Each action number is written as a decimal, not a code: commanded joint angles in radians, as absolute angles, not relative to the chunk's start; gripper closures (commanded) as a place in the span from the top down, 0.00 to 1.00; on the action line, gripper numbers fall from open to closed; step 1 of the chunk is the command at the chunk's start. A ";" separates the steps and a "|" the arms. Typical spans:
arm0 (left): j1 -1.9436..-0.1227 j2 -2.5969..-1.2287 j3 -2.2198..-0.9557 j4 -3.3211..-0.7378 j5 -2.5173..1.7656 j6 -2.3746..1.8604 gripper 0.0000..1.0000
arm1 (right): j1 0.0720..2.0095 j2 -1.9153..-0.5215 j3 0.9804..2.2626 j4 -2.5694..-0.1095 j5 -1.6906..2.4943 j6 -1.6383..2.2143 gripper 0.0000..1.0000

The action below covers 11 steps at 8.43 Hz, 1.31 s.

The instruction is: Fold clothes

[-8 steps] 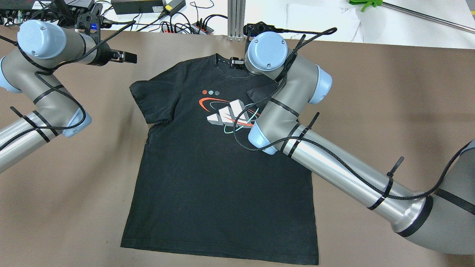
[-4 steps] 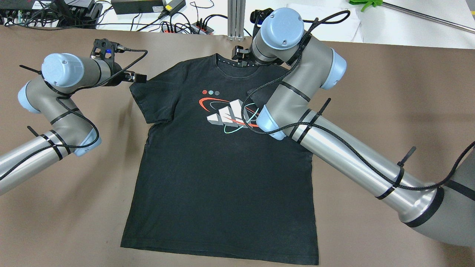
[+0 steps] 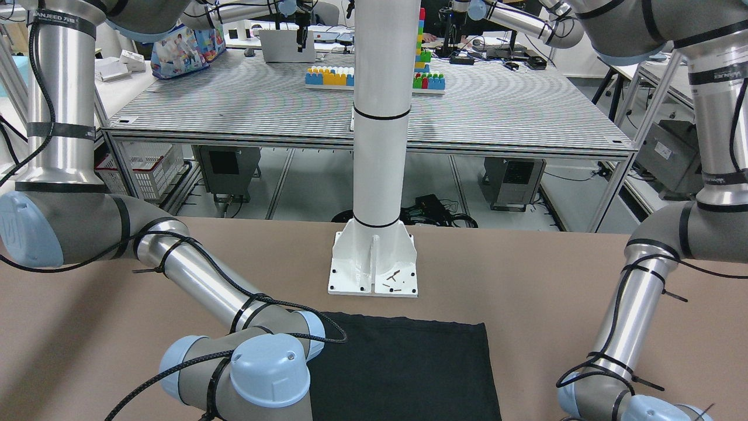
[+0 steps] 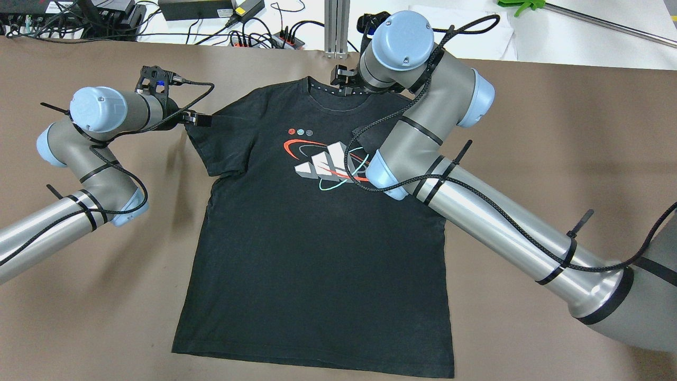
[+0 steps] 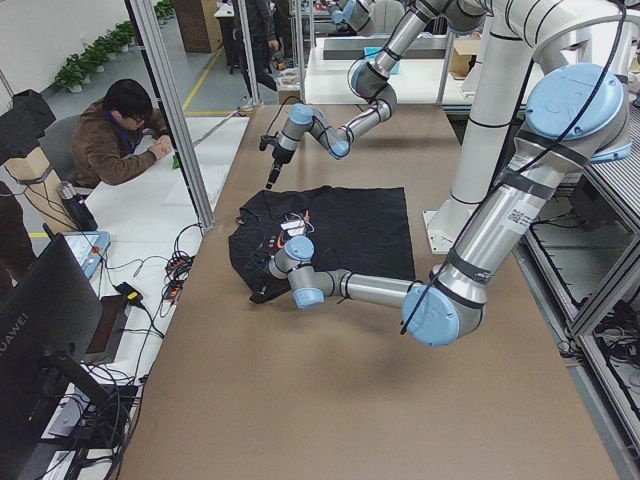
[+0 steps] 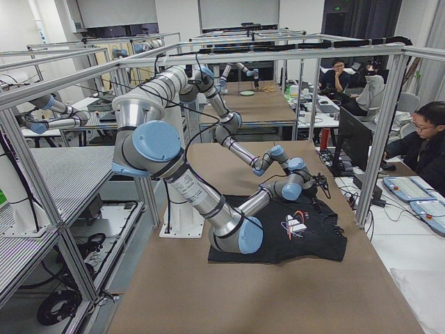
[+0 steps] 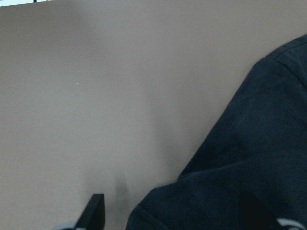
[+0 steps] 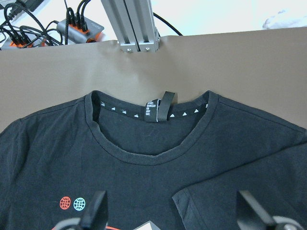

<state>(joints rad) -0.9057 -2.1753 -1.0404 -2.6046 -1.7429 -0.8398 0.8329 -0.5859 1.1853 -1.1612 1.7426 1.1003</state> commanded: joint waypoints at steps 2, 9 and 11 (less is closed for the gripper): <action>-0.905 -2.178 -1.020 -2.605 -1.749 -0.828 1.00 | 0.833 -0.586 1.187 -1.161 1.743 1.101 0.94; -0.891 -2.169 -1.020 -2.605 -1.753 -0.834 0.38 | 0.827 -0.592 1.195 -1.160 1.741 1.103 0.94; -0.891 -2.168 -1.025 -2.605 -1.752 -0.842 0.11 | 0.827 -0.617 1.222 -1.160 1.741 1.103 0.94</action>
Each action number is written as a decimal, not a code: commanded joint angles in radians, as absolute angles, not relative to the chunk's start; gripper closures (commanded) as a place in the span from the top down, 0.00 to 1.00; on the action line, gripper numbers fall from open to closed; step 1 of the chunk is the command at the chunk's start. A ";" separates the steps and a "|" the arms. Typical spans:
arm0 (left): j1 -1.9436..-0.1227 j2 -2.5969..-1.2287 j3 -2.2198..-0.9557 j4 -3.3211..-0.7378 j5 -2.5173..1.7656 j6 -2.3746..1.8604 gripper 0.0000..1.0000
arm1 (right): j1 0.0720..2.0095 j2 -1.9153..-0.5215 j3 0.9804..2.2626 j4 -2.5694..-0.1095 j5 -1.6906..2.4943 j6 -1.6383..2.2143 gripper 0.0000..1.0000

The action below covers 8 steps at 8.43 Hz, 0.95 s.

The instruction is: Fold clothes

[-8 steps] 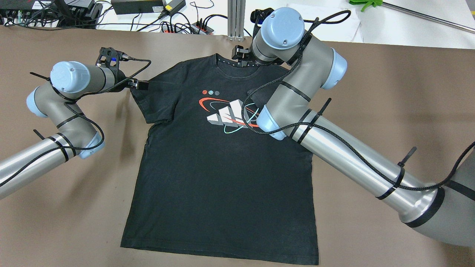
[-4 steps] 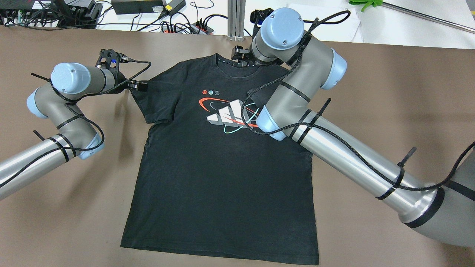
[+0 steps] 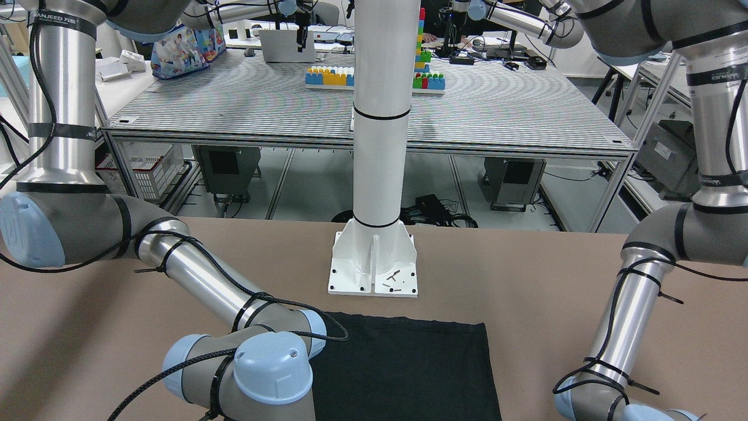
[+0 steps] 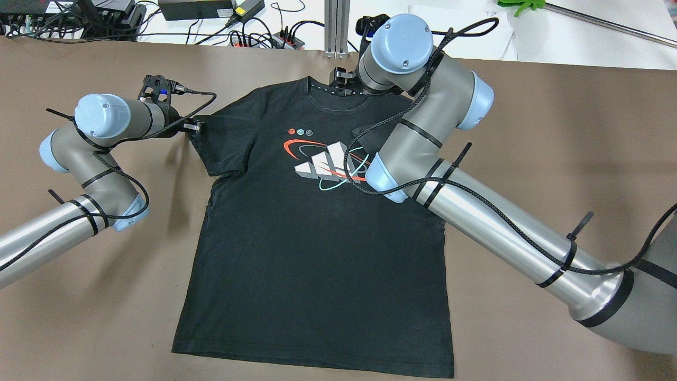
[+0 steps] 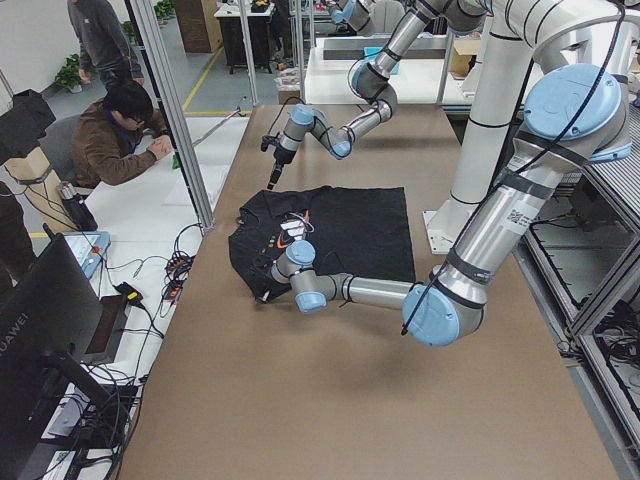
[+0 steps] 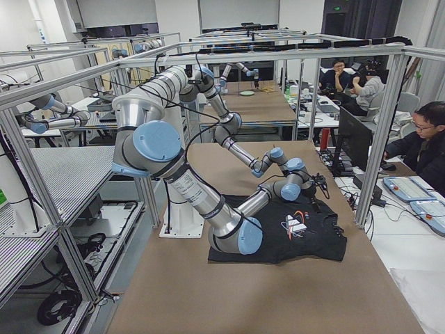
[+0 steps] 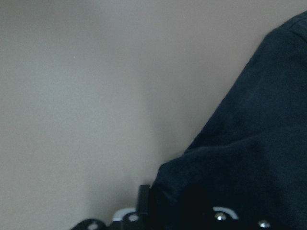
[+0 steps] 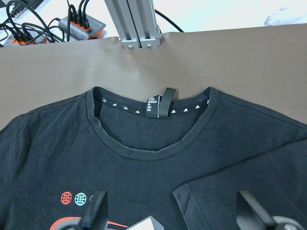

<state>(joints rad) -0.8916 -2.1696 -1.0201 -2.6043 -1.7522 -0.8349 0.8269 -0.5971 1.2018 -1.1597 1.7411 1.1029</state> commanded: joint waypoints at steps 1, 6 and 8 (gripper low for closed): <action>-0.884 -2.166 -1.029 -2.606 -1.752 -0.848 0.00 | 0.827 -0.617 1.224 -1.160 1.741 1.103 0.94; -0.896 -2.218 -1.283 -2.236 -1.804 -0.854 0.00 | 0.830 -0.629 1.223 -1.160 1.741 1.101 0.94; -0.888 -2.330 -1.284 -2.096 -1.796 -0.932 0.00 | 0.833 -0.638 1.224 -1.157 1.741 1.101 0.94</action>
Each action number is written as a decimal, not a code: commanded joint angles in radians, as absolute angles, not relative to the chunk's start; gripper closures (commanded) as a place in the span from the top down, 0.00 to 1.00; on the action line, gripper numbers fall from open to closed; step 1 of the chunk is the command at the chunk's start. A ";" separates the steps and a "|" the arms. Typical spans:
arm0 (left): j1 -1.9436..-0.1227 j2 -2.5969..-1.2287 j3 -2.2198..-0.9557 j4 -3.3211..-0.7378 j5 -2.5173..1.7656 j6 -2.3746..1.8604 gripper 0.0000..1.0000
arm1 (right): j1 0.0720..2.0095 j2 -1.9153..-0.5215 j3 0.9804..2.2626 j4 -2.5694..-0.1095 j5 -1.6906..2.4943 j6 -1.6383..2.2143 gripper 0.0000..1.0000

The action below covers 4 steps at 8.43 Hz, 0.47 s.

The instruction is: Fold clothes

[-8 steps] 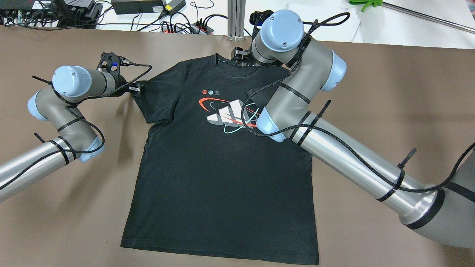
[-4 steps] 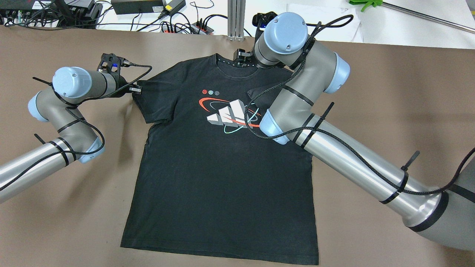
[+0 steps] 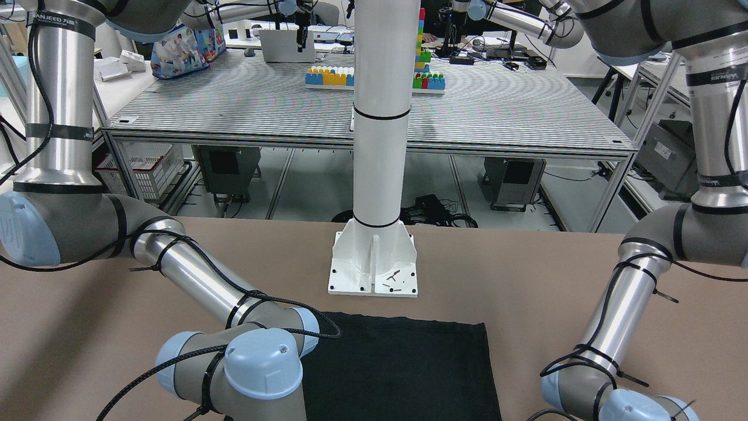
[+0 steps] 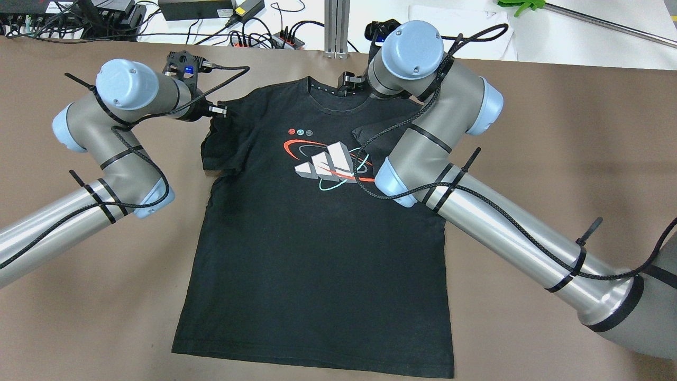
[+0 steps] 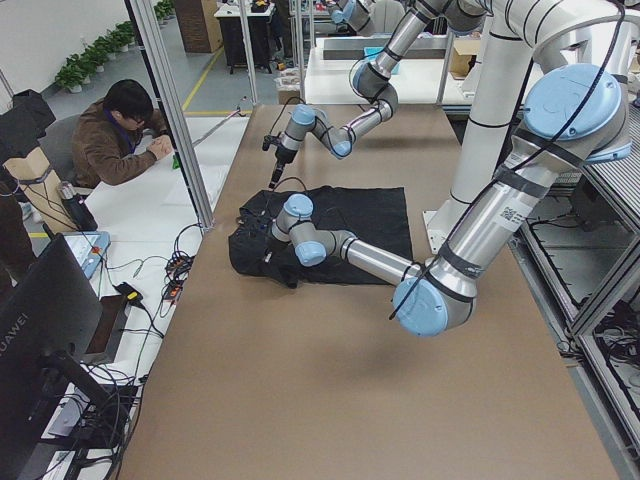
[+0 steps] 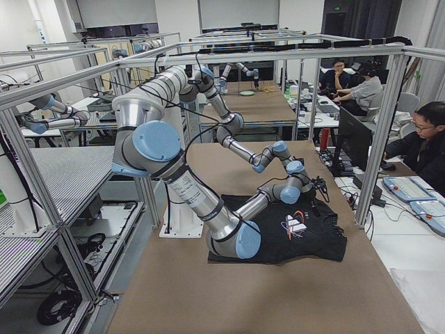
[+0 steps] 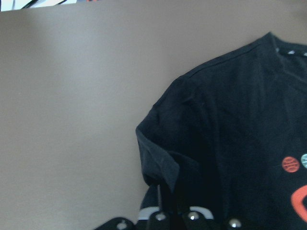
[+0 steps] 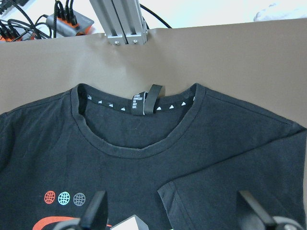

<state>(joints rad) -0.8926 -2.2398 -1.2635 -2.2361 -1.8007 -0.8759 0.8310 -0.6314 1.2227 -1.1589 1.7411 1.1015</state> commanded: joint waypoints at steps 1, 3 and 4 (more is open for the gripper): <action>-0.887 -2.373 -1.260 -2.070 -1.795 -0.955 0.00 | 0.833 -0.640 1.223 -1.157 1.741 1.100 0.94; -0.882 -2.448 -1.171 -2.069 -1.792 -0.991 0.00 | 0.834 -0.643 1.223 -1.155 1.741 1.100 0.94; -0.859 -2.492 -1.128 -2.071 -1.790 -1.033 0.00 | 0.833 -0.643 1.223 -1.157 1.741 1.100 0.94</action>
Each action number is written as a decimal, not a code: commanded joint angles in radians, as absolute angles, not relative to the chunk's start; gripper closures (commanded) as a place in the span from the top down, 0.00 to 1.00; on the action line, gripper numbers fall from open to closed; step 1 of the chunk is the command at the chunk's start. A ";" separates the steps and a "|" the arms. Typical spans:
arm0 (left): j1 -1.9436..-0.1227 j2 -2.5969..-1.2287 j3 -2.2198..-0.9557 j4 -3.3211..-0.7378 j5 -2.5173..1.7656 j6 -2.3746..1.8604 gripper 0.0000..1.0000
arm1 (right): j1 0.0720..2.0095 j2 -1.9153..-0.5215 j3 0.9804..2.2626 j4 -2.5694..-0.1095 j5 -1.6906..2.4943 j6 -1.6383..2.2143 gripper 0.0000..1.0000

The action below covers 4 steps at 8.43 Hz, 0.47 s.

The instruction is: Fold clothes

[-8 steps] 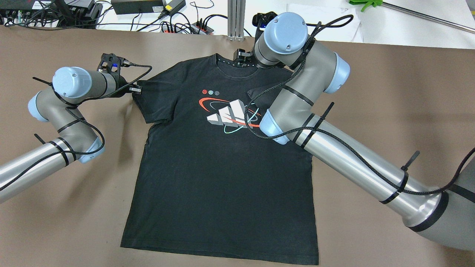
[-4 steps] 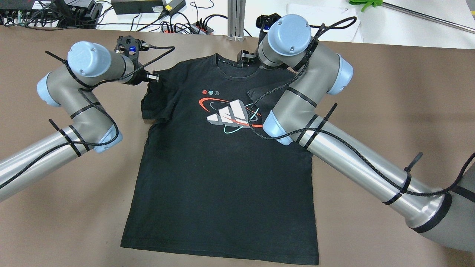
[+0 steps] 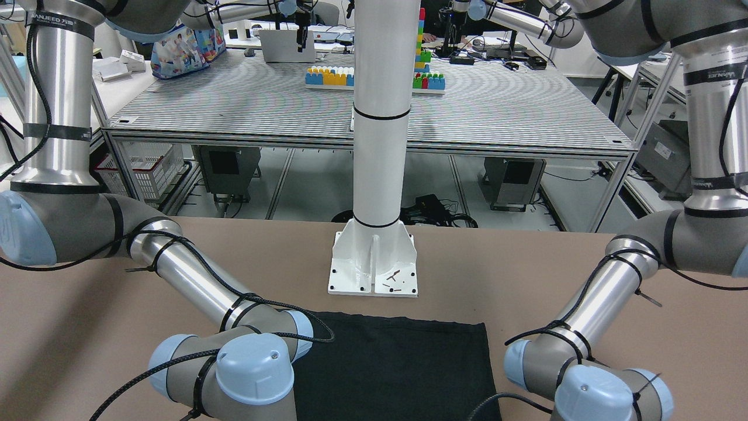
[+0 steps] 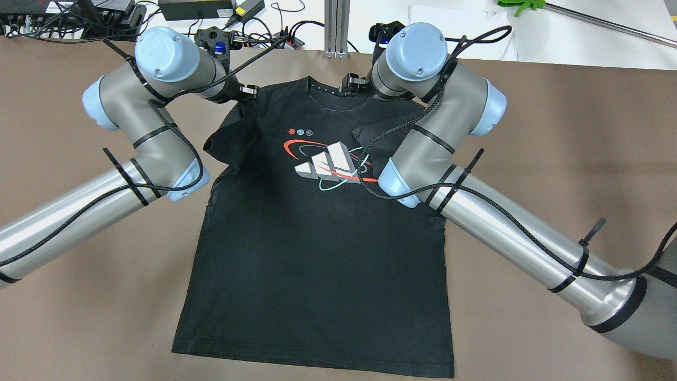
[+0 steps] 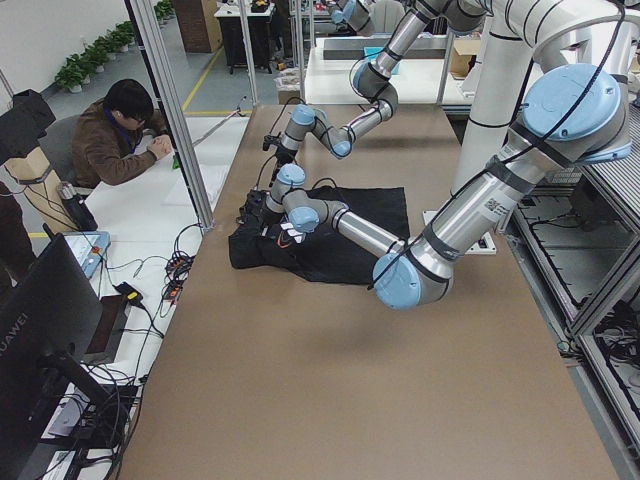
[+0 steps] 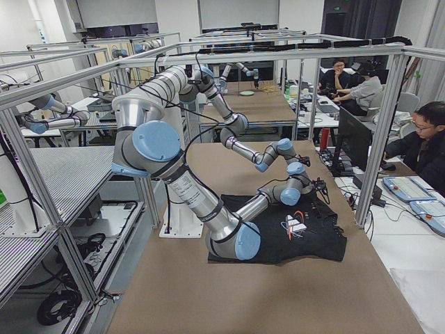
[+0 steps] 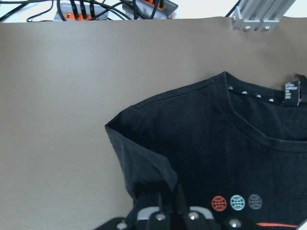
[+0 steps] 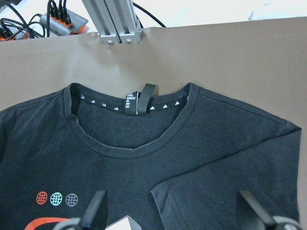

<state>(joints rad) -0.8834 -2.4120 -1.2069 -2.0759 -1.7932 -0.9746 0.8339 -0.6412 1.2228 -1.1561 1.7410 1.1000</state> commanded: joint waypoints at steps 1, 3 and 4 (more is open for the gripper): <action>-0.832 -2.534 -1.091 -2.072 -1.763 -1.072 0.00 | 0.833 -0.646 1.223 -1.157 1.740 1.098 0.94; -0.779 -2.556 -1.062 -2.075 -1.663 -1.089 0.00 | 0.834 -0.667 1.223 -1.143 1.735 1.088 0.94; -0.775 -2.556 -1.060 -2.079 -1.660 -1.088 0.00 | 0.833 -0.669 1.223 -1.143 1.733 1.088 0.94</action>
<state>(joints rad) -0.8022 -2.5411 -1.0809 -2.0742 -1.7005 -1.0784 0.8335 -0.6594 1.2226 -1.1482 1.7367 1.0915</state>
